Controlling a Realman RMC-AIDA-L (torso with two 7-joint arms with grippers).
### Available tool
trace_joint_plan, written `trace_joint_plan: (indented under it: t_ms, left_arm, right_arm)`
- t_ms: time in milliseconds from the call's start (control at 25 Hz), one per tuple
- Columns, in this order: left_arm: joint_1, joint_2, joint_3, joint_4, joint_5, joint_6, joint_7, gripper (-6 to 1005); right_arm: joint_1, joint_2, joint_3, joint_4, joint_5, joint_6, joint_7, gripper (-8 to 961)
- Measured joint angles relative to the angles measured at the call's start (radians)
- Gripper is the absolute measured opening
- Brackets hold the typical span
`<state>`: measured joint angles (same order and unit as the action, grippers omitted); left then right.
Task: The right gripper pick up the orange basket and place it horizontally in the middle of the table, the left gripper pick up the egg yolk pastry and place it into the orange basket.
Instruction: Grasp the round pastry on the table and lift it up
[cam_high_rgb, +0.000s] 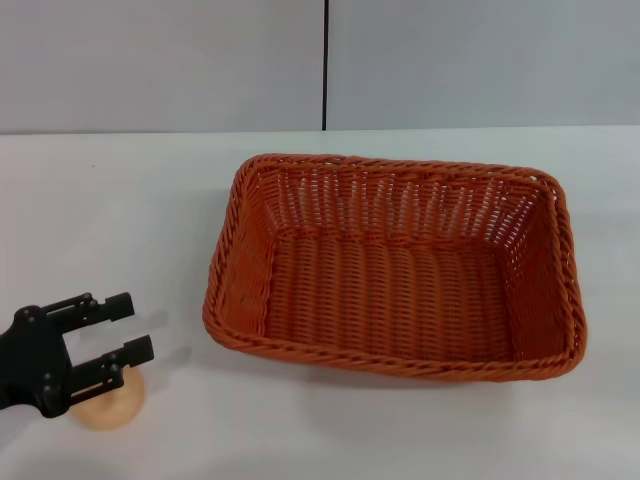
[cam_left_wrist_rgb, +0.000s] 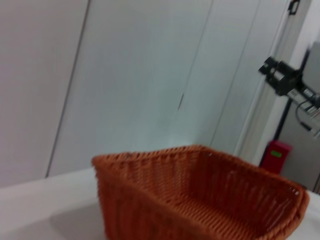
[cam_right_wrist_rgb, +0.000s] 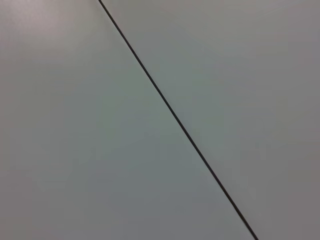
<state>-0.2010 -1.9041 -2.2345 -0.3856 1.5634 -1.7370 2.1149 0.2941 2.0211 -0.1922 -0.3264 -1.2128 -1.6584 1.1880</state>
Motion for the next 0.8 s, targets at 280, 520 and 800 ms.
trace_joint_plan:
  t_ms: [280,520,800]
  left_arm:
    - [0.023,0.007,-0.004,0.012,0.095,0.085,-0.026,548]
    - [0.031,0.012,-0.007,0.029,0.126,0.113,-0.039,547]
    - [0.04,0.013,-0.006,0.033,0.126,0.129,-0.04,545]
  right_arm:
    - [0.011,0.001,-0.002,0.012,-0.006,0.004,0.0,441]
    - [0.017,0.004,-0.003,0.015,-0.007,0.01,-0.007,441]
    - [0.024,0.004,-0.005,0.015,-0.02,0.02,-0.008,441]
